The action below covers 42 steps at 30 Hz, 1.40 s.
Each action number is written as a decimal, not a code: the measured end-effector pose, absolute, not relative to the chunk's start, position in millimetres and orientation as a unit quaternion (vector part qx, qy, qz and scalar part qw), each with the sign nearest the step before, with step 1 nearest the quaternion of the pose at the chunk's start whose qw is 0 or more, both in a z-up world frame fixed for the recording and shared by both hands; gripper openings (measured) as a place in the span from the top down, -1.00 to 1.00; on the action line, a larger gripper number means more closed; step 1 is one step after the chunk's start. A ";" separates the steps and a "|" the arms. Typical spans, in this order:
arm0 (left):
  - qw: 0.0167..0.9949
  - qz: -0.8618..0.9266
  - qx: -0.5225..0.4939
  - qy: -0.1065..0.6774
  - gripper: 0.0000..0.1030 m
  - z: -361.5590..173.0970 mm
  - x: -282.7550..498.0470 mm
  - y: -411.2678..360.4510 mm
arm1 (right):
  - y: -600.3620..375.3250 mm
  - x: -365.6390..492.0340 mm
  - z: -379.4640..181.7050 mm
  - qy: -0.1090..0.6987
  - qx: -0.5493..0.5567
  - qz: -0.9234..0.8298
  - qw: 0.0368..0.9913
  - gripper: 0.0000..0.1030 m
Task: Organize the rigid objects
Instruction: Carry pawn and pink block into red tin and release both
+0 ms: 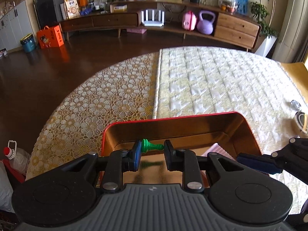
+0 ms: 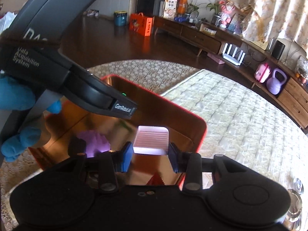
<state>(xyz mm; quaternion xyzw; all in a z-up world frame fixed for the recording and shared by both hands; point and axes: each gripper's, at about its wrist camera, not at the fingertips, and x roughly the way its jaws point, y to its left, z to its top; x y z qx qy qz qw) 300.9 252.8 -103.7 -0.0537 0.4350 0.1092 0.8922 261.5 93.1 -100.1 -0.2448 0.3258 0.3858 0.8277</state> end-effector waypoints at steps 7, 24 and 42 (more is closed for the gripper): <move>0.883 0.112 -0.033 0.455 0.52 -115.9 311.5 250.3 | 102.7 262.2 -113.0 0.344 -0.263 0.384 0.816 0.23; 0.877 0.112 -0.042 0.465 0.51 -118.7 314.1 243.4 | 92.7 251.7 -106.2 0.350 -0.240 0.391 0.817 0.14; 0.900 0.112 -0.051 0.418 0.42 -75.3 277.8 227.1 | 56.1 229.0 -64.1 0.329 -0.178 0.407 0.833 -0.23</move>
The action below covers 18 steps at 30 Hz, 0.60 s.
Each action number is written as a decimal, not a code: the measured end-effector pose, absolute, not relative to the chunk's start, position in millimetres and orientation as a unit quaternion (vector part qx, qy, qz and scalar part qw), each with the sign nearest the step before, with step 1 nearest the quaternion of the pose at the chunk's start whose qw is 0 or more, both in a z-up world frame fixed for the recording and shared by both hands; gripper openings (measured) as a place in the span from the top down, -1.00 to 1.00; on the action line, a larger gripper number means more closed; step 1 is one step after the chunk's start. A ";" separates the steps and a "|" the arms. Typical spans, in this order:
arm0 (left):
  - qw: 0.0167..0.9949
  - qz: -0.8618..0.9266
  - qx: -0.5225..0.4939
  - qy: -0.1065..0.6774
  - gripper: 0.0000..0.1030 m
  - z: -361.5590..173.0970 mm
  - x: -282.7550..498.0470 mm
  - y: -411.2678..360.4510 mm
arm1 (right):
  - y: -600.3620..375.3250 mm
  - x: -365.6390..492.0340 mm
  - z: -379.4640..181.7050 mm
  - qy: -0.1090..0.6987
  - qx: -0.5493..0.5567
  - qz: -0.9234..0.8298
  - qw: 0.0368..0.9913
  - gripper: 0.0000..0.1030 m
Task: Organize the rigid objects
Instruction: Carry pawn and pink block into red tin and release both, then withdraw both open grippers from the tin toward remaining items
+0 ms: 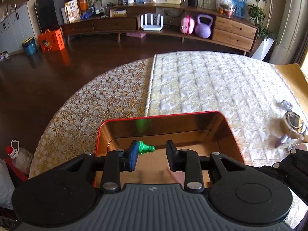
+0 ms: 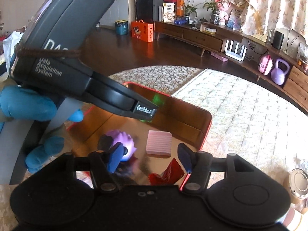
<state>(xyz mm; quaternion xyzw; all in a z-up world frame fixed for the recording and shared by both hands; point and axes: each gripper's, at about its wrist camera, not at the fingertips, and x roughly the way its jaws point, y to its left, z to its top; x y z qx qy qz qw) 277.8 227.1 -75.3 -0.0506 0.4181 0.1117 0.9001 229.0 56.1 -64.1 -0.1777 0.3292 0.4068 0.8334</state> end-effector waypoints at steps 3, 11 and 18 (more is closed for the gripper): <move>0.902 0.112 -0.050 0.414 0.41 -67.9 270.9 222.1 | 50.8 223.6 -57.7 0.325 -0.168 0.406 0.837 -0.26; 0.914 0.113 -0.053 0.386 -0.42 -49.2 246.7 209.7 | 22.4 206.9 -39.5 0.301 -0.147 0.407 0.850 -0.59; 0.917 0.103 -0.061 0.381 -0.50 -38.5 231.2 191.7 | -19.1 198.5 -26.0 0.294 -0.107 0.404 0.860 -0.86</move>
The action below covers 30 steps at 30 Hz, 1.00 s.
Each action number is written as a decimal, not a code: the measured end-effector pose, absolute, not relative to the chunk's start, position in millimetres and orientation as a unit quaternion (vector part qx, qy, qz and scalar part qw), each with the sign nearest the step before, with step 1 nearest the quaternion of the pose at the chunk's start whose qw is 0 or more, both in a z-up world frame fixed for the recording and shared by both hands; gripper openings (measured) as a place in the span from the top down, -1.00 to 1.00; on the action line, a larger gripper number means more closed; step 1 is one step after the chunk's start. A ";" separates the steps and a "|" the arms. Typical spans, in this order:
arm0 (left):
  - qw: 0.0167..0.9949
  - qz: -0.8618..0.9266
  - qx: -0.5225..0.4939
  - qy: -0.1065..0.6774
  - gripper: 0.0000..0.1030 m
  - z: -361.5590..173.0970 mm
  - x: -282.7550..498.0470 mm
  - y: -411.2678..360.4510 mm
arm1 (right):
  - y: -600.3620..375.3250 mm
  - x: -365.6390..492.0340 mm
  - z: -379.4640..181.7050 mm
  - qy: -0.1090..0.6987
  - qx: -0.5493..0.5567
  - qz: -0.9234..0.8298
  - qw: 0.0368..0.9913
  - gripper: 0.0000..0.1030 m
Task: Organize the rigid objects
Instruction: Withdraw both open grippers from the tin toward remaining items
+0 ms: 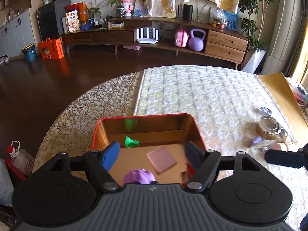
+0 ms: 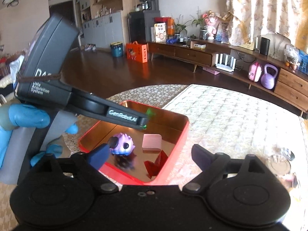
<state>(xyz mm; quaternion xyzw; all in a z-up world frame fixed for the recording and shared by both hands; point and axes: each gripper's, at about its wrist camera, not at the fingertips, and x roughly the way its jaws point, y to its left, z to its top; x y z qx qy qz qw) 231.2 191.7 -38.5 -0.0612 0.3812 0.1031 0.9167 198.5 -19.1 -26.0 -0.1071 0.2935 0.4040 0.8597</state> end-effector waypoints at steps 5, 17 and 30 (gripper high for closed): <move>0.921 0.087 -0.063 0.376 -0.53 -34.0 221.0 171.7 | -56.2 191.1 -24.5 0.283 -0.090 0.394 0.869 -0.95; 0.929 0.032 -0.071 0.363 -0.64 -32.8 212.2 104.9 | -145.8 173.6 -41.8 0.278 -0.059 0.339 0.897 -0.99; 0.928 -0.015 -0.046 0.371 -0.64 -51.4 245.2 29.5 | -212.0 186.6 -61.8 0.279 -0.055 0.284 0.916 -0.99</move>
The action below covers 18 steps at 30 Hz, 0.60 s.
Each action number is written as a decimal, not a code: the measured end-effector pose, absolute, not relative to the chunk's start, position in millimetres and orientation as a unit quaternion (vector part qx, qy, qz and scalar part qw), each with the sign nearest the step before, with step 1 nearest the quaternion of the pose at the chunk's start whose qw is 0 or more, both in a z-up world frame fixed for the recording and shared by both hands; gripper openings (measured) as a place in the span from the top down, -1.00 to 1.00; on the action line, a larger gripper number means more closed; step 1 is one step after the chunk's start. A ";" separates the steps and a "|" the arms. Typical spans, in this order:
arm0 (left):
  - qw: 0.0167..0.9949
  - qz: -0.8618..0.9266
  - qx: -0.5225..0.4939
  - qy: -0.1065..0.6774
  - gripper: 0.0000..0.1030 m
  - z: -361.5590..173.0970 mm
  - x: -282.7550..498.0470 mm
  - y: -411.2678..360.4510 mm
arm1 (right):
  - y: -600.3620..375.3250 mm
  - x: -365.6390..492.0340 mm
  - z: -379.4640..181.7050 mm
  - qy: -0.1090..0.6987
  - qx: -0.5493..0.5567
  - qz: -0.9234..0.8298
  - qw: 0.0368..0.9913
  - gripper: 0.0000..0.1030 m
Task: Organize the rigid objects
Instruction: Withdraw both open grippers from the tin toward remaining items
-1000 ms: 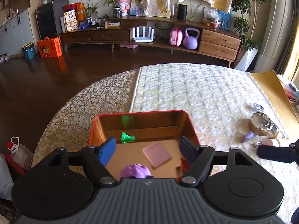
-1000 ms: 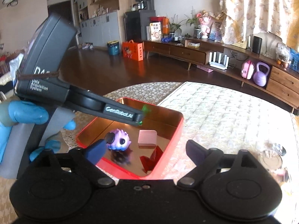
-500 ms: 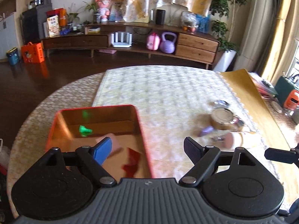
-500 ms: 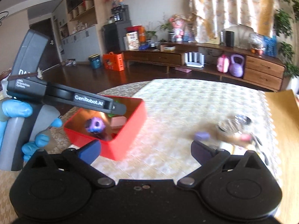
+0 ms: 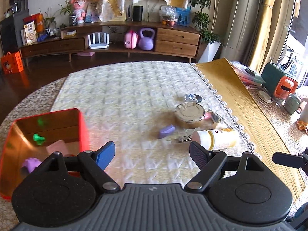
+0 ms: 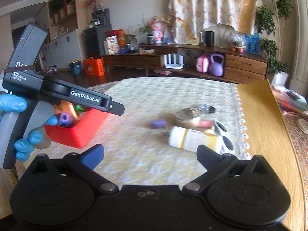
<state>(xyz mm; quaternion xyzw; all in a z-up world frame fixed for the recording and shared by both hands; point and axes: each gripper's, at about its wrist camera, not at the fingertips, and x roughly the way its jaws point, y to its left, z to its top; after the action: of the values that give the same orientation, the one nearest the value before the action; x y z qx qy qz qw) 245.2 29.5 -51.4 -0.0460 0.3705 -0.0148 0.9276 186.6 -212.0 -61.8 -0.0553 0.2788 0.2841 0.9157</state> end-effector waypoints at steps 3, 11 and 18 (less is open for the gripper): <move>0.926 -0.014 -0.046 0.375 -0.64 -58.9 258.2 21.7 | -219.1 194.9 -68.3 0.281 -0.054 0.268 0.920 -0.99; 0.922 -0.011 -0.033 0.386 -0.64 -79.2 295.6 6.4 | -220.1 224.8 -88.5 0.291 -0.032 0.220 0.931 -0.99; 0.916 -0.016 -0.020 0.399 -0.64 -100.5 323.3 1.7 | -214.3 249.6 -97.3 0.283 -0.076 0.237 0.926 -0.99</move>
<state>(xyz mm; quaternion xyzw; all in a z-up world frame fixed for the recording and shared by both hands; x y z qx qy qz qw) 323.3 1.7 -100.5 -0.0202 0.3993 -0.0157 0.9165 249.6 -214.3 -97.3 -0.0759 0.2831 0.2366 0.9263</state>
